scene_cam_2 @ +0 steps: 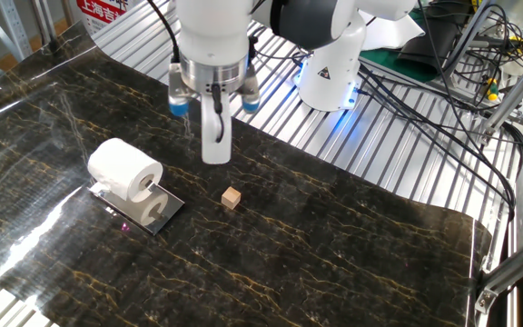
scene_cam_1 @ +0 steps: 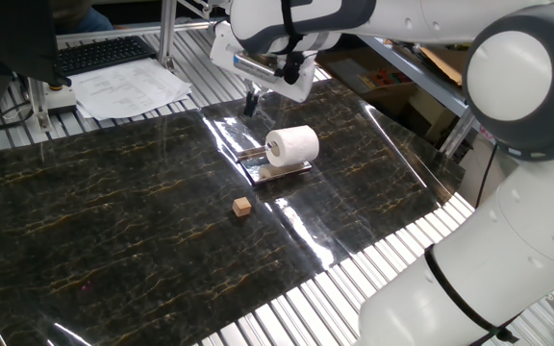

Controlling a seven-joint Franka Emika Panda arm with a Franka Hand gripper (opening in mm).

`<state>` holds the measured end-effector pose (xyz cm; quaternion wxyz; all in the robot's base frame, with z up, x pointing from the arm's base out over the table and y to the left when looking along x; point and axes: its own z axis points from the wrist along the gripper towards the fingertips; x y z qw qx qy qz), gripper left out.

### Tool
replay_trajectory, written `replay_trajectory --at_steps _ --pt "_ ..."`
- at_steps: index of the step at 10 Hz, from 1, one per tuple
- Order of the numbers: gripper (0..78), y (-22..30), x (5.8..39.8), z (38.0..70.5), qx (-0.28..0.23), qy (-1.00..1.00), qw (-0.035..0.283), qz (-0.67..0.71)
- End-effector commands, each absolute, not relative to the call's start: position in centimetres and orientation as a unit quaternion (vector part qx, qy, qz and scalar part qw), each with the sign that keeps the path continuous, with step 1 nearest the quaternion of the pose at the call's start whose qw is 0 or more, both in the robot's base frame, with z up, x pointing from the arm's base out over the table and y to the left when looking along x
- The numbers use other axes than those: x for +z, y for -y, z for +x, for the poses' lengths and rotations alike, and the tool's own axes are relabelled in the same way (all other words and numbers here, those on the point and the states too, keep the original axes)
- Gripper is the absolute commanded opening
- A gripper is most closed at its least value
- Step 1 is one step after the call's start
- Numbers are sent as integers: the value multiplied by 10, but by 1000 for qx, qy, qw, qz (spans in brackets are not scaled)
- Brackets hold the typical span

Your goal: Take the roll of paper down from the shelf

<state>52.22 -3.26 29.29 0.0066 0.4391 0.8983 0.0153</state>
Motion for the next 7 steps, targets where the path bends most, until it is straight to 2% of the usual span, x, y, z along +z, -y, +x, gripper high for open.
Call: replay_trajectory --at_steps 1,7 --pt "0 48 278 532 2 -886 20 464" --pt "0 74 261 548 5 -868 27 496"
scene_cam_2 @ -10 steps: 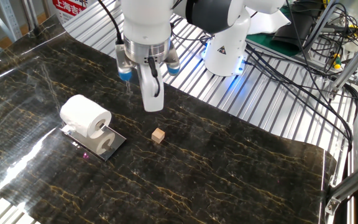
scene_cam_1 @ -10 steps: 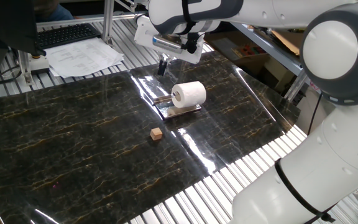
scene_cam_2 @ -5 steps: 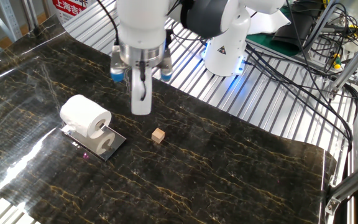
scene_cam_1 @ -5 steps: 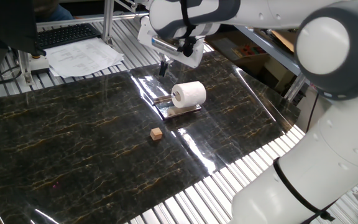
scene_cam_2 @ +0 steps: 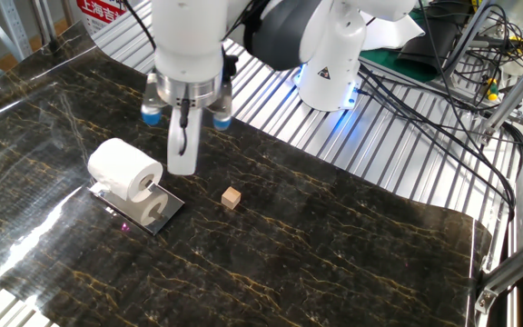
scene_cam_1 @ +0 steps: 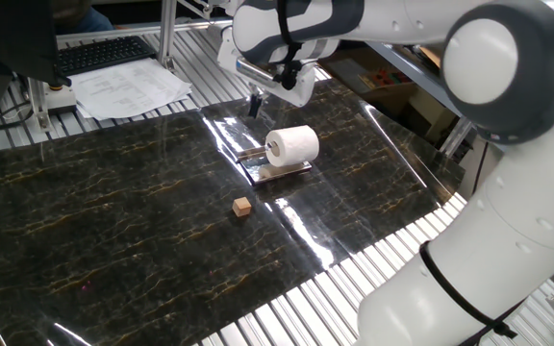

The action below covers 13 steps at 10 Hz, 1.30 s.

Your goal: Take the roll of paper down from the shelf

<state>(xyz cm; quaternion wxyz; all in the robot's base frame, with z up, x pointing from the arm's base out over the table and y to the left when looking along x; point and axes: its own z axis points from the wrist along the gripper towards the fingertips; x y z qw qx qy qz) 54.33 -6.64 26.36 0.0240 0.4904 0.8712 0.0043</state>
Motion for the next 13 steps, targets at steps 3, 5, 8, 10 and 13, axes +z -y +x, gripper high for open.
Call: replay_trajectory --at_steps 3,5,8,10,13 --pt "0 91 260 556 9 -850 28 525" --pt "0 102 257 560 11 -842 32 538" --pt "0 127 253 568 18 -829 34 557" --pt "0 141 250 572 26 -816 36 577" --pt "0 156 246 575 41 -786 46 615"
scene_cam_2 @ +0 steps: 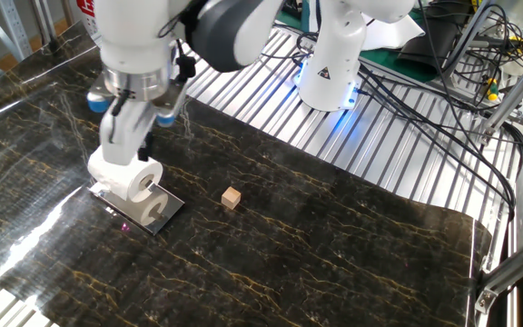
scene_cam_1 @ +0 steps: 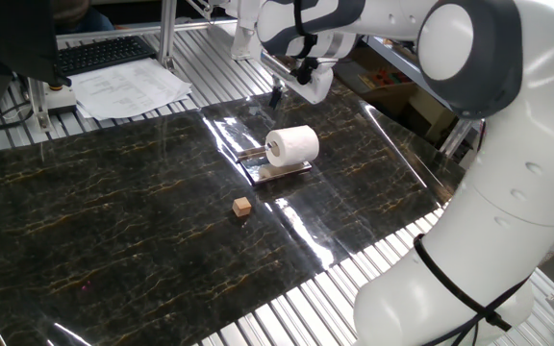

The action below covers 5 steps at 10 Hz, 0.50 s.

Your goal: Take the roll of paper down from the shelf

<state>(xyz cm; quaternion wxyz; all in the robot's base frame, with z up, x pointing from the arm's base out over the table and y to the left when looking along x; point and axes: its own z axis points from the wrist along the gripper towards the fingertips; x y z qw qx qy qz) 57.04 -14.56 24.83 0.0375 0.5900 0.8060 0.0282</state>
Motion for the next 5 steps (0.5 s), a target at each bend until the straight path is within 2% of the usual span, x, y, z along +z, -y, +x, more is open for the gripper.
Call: replay_trajectory --at_steps 1,5 --pt "0 159 245 575 41 -780 48 623" --pt "0 175 240 575 47 -758 51 649"
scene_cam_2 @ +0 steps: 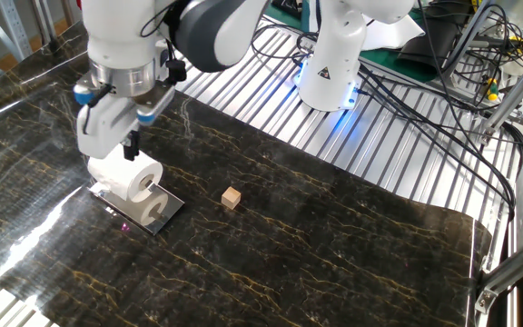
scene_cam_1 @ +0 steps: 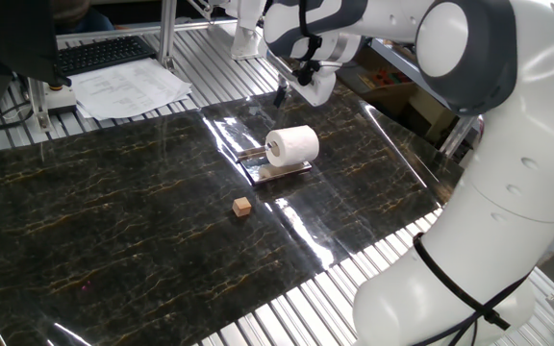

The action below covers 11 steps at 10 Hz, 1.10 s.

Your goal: Take the roll of paper down from the shelf

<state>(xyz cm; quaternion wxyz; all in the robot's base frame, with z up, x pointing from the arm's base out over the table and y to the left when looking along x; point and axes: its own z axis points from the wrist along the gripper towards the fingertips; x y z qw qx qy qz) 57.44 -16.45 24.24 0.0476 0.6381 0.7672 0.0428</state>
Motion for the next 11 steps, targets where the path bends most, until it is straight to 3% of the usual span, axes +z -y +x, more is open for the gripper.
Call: replay_trajectory --at_steps 1,6,11 --pt "0 179 239 574 46 -755 50 652" --pt "0 186 236 566 41 -748 50 660" --pt "0 186 236 566 29 -726 29 686"
